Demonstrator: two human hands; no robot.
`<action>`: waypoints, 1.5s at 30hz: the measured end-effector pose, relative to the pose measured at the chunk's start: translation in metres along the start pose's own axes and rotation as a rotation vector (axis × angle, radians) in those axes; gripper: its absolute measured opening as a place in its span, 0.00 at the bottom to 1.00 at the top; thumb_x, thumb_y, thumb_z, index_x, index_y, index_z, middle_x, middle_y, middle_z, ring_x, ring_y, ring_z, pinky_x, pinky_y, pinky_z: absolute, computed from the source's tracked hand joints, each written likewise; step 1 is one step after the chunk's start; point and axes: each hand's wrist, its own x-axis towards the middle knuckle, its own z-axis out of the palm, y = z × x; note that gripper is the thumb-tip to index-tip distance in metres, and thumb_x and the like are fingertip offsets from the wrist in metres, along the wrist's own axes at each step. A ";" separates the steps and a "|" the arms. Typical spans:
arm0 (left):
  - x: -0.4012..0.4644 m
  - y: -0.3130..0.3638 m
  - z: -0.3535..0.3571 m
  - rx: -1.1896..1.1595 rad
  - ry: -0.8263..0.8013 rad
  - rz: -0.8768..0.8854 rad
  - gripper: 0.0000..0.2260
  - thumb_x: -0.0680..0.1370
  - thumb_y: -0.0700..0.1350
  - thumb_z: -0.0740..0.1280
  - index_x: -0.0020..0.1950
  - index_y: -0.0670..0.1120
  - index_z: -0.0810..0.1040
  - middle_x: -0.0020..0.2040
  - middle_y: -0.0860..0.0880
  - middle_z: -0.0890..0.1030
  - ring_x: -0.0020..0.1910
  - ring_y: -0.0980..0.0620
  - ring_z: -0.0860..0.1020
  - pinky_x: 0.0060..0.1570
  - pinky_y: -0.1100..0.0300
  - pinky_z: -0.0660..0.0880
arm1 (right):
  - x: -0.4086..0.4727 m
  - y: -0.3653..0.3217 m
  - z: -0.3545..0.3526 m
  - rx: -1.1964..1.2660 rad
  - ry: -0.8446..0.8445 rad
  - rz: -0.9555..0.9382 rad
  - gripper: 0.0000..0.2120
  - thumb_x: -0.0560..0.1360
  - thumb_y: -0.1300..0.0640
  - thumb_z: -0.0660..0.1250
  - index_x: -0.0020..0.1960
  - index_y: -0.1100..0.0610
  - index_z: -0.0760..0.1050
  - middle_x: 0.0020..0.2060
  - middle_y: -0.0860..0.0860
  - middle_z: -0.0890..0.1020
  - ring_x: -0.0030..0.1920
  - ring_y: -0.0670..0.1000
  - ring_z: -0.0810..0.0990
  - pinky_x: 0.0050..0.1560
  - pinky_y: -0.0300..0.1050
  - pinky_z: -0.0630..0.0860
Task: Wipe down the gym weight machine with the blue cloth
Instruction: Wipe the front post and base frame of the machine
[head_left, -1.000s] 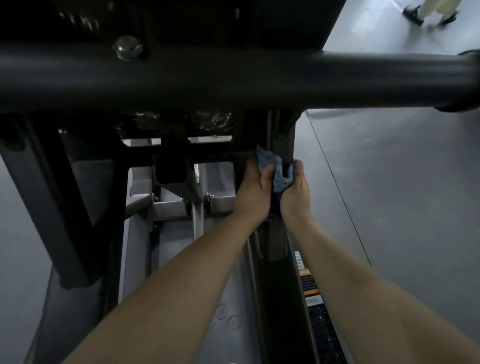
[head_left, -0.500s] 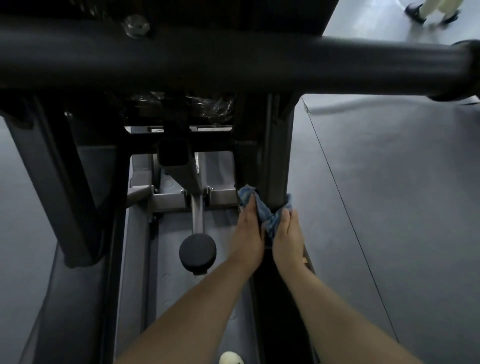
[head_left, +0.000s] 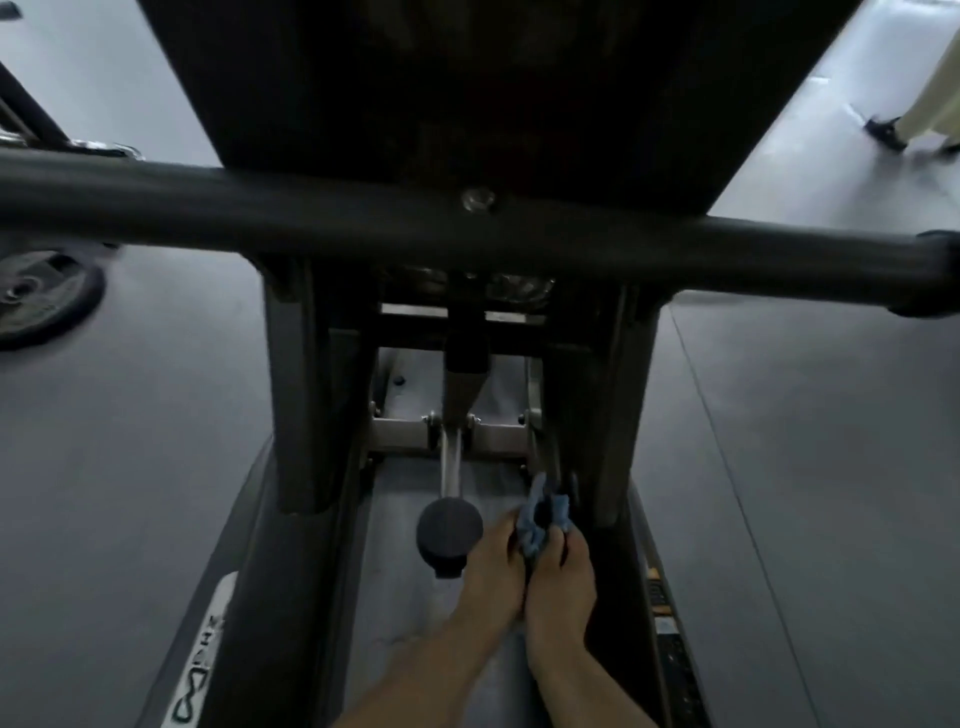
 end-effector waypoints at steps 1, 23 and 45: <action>-0.008 0.003 -0.016 -0.051 0.098 0.022 0.09 0.81 0.38 0.57 0.50 0.49 0.74 0.45 0.54 0.77 0.43 0.59 0.75 0.41 0.75 0.71 | -0.007 -0.009 0.013 -0.003 -0.041 -0.033 0.08 0.82 0.58 0.55 0.52 0.56 0.72 0.40 0.48 0.75 0.41 0.47 0.74 0.43 0.33 0.69; 0.078 0.110 -0.258 -0.260 0.745 0.295 0.13 0.83 0.43 0.53 0.58 0.41 0.74 0.57 0.40 0.78 0.58 0.41 0.75 0.60 0.50 0.72 | -0.020 -0.225 0.207 0.352 -0.391 0.000 0.16 0.81 0.60 0.57 0.66 0.65 0.70 0.62 0.61 0.76 0.54 0.56 0.77 0.51 0.44 0.72; 0.077 -0.014 -0.236 -0.192 0.317 0.007 0.18 0.80 0.55 0.53 0.51 0.42 0.74 0.50 0.42 0.78 0.58 0.42 0.75 0.61 0.57 0.70 | -0.025 -0.077 0.199 -0.063 -0.573 -0.140 0.15 0.82 0.56 0.52 0.63 0.58 0.72 0.64 0.59 0.74 0.59 0.53 0.73 0.57 0.38 0.66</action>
